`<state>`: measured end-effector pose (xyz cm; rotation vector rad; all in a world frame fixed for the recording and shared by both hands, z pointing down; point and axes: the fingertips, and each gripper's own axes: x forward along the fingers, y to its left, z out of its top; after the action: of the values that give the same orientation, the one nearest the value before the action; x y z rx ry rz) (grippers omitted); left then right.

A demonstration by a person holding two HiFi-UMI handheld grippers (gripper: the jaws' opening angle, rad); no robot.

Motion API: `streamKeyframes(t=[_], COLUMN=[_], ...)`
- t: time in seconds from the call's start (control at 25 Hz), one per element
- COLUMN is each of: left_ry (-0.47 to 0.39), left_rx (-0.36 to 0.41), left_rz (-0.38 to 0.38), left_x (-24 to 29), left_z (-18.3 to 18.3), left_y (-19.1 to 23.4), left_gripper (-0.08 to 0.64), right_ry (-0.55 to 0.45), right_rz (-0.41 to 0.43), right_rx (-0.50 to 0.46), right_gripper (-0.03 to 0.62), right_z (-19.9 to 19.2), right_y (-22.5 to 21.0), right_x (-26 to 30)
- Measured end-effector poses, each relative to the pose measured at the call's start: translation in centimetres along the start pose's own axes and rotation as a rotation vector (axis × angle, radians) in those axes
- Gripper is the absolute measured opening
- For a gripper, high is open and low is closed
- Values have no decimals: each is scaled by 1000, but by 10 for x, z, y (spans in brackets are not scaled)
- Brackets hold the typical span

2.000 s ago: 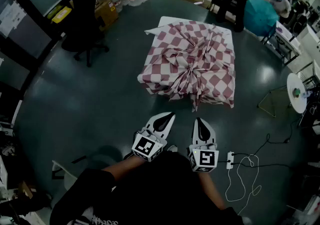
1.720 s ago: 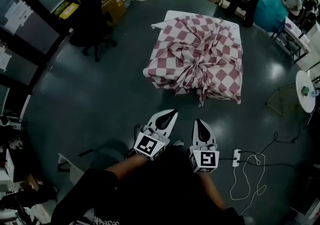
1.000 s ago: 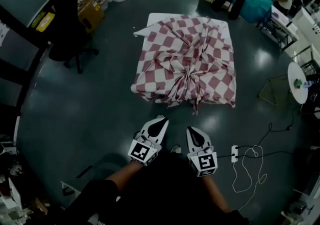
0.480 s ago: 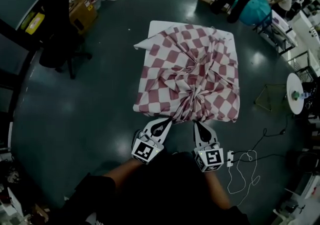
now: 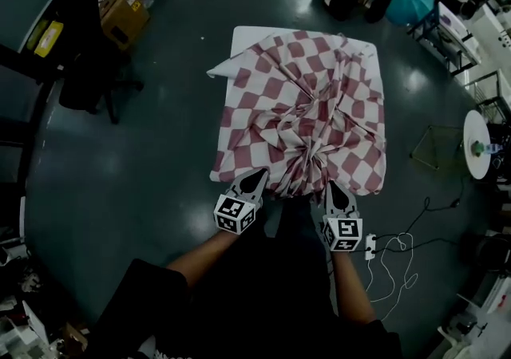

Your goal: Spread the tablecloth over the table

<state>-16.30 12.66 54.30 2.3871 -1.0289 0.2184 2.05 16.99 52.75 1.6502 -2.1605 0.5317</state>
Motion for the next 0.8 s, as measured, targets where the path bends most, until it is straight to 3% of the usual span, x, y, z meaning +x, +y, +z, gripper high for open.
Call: streamKeyframes(t=[0.2, 0.32, 0.4, 0.56, 0.72, 0.8], left_ry=[123, 191, 217, 307, 423, 513], left_rx=[66, 7, -18, 8, -48, 10], left_rz=[66, 109, 122, 109, 110, 130], left_x=[46, 70, 89, 123, 142, 147], left_z=[-36, -55, -64, -83, -111, -128], left_y=[30, 36, 35, 34, 39, 46], left_gripper=[14, 15, 15, 15, 15, 14], right_ry=[147, 224, 270, 354, 463, 525], right_rz=[-27, 3, 50, 122, 166, 182], right_rx=[-79, -66, -43, -52, -65, -67], right_gripper=[16, 17, 16, 15, 15, 17], right_z=[-50, -74, -85, -112, -137, -152], right_y=[-63, -84, -93, -100, -100, -101], right_x=[57, 77, 92, 125, 143, 150])
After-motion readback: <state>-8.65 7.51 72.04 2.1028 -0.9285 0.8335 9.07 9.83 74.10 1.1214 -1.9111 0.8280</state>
